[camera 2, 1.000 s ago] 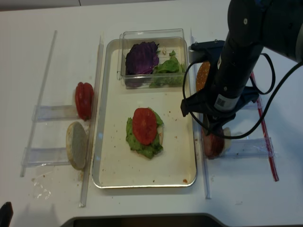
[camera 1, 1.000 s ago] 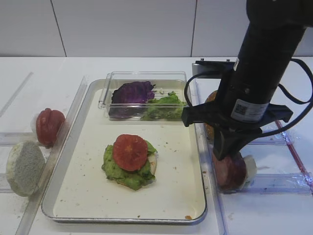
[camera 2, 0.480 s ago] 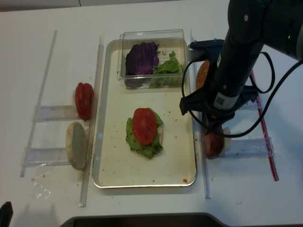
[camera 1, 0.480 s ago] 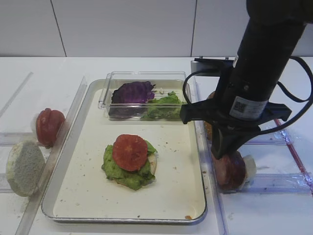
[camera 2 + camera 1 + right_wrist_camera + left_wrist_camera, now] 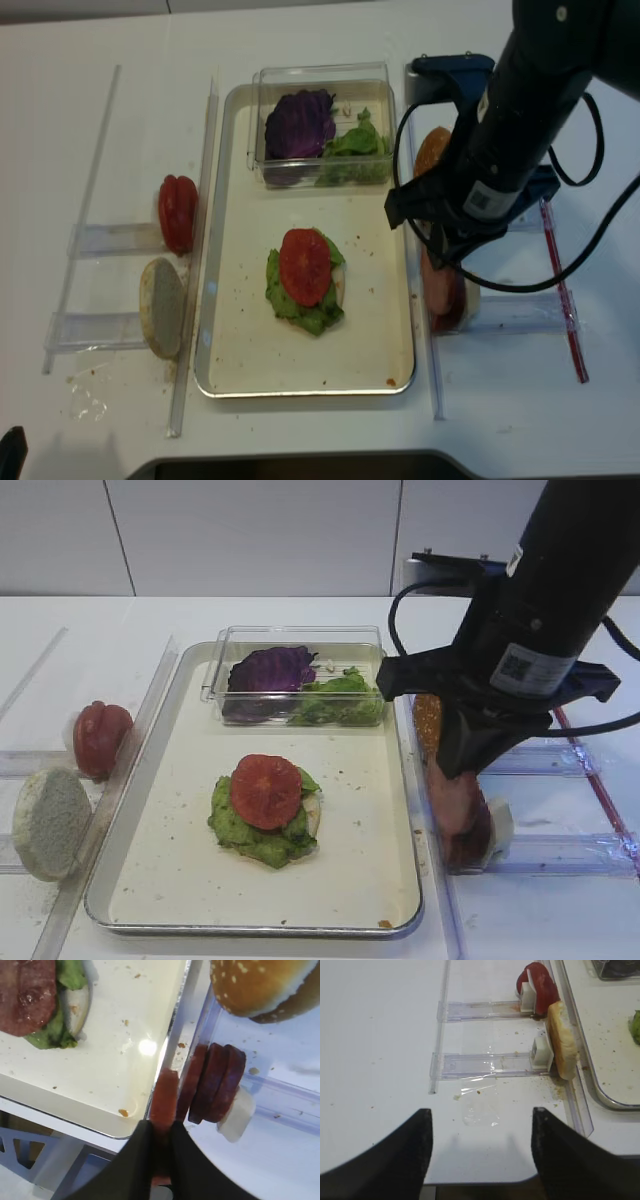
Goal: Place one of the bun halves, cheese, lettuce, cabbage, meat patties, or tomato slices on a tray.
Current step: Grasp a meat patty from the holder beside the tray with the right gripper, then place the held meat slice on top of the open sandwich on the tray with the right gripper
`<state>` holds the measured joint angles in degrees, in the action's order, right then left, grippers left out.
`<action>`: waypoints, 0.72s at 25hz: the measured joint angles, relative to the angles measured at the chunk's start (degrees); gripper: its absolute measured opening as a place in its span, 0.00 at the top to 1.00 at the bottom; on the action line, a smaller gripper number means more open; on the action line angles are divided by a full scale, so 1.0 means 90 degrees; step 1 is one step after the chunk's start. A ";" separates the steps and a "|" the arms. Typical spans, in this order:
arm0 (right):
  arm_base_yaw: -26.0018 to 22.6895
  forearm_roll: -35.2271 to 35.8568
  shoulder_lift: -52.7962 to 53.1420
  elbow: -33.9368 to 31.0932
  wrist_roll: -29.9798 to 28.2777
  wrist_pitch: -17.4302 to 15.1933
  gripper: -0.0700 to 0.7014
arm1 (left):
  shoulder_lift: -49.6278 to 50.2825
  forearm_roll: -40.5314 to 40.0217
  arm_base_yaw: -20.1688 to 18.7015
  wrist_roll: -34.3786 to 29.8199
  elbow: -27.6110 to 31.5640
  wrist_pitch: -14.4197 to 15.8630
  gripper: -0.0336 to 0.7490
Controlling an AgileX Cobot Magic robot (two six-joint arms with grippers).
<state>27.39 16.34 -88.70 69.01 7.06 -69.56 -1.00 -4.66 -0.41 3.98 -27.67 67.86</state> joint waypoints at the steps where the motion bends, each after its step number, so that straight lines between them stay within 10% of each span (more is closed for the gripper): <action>1: 0.0000 0.0000 0.0062 0.0000 0.0000 -0.0011 0.77 | 0.0000 -0.0008 0.0000 0.0000 0.0000 0.0000 0.43; 18: 0.0000 0.0247 0.0921 0.0067 -0.0271 -0.0117 0.78 | 0.0000 -0.0044 0.0000 0.0000 0.0000 0.0000 0.43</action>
<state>27.39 18.56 -80.41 69.61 4.62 -70.62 -1.00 -5.06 -0.41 3.98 -27.67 67.86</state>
